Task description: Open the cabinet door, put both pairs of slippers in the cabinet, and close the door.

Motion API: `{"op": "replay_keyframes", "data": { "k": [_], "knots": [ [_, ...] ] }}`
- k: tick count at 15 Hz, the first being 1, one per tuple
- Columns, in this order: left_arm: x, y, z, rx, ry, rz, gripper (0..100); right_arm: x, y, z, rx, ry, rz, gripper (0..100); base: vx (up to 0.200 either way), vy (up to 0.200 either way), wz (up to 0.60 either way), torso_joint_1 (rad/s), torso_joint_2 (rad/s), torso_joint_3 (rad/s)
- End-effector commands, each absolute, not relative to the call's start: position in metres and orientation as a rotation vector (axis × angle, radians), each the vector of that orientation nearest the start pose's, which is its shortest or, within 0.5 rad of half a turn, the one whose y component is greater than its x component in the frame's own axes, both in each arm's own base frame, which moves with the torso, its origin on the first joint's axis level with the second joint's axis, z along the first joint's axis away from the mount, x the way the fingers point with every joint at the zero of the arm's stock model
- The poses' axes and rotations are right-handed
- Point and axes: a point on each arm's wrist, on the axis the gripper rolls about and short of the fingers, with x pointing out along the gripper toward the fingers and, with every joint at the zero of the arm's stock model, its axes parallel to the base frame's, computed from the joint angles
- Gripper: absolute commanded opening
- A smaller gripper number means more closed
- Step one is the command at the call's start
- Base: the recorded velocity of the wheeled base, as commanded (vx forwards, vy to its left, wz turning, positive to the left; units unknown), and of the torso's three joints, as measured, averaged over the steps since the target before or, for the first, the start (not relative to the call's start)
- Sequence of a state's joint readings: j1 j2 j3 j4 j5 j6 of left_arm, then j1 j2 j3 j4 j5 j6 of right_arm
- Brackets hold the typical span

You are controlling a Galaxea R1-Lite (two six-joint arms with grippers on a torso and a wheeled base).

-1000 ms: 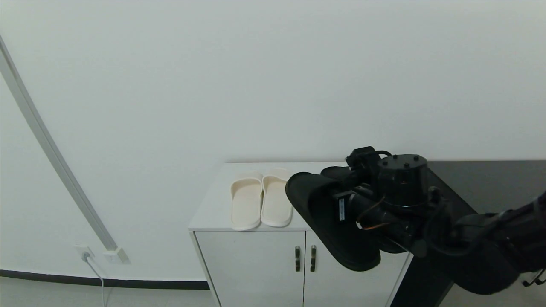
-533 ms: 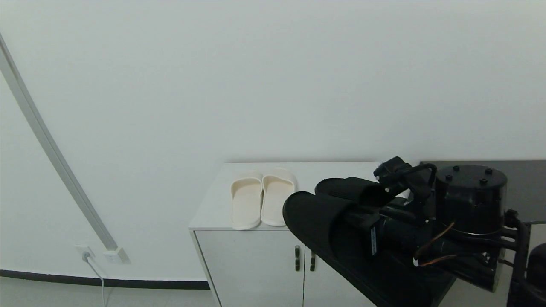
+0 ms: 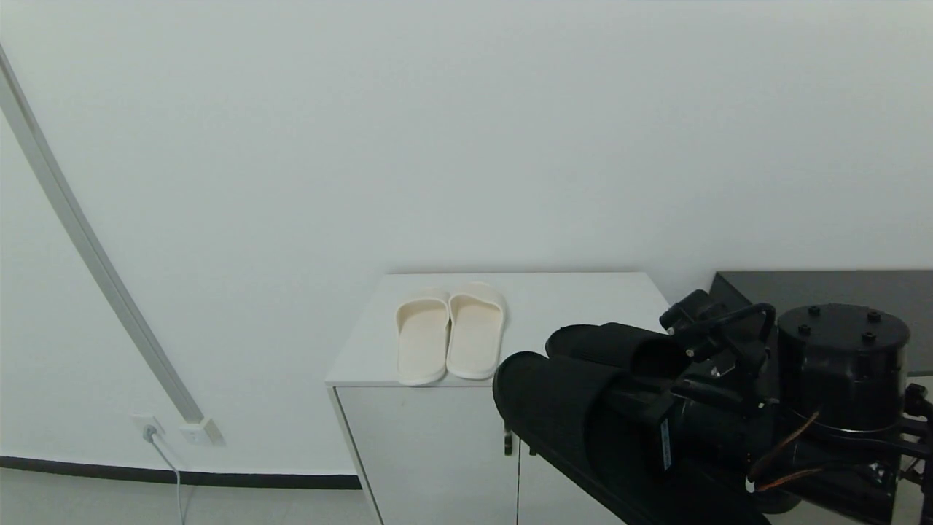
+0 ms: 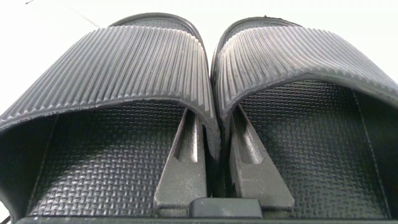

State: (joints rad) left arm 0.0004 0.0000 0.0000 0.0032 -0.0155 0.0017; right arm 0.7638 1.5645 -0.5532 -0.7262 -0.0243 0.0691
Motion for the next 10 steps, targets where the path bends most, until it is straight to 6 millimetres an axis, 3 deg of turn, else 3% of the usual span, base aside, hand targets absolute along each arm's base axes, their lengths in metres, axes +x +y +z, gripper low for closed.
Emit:
{"op": "replay_keyframes", "data": {
  "k": [1,3,10],
  "knots": [
    [-0.0228,-0.0004,0.0752,0.002,0.003,-0.014,0,0.1821,0.1747,0.1634,-0.046,0.293,0.727,0,-0.2,0.0,0.0,0.012,0.0,0.002],
    [-0.0228,-0.0004,0.0752,0.002,0.003,-0.014,0,0.182,0.1746,0.163,-0.046,0.295,0.725,0,-0.2,0.0,0.0,-0.01,0.0,0.005],
    [-0.0228,-0.0003,0.0752,0.0,0.003,-0.012,0,0.1829,0.1745,0.1576,-0.052,0.313,0.724,0,0.0,0.0,0.0,0.0,0.0,0.0]
  ]
}}
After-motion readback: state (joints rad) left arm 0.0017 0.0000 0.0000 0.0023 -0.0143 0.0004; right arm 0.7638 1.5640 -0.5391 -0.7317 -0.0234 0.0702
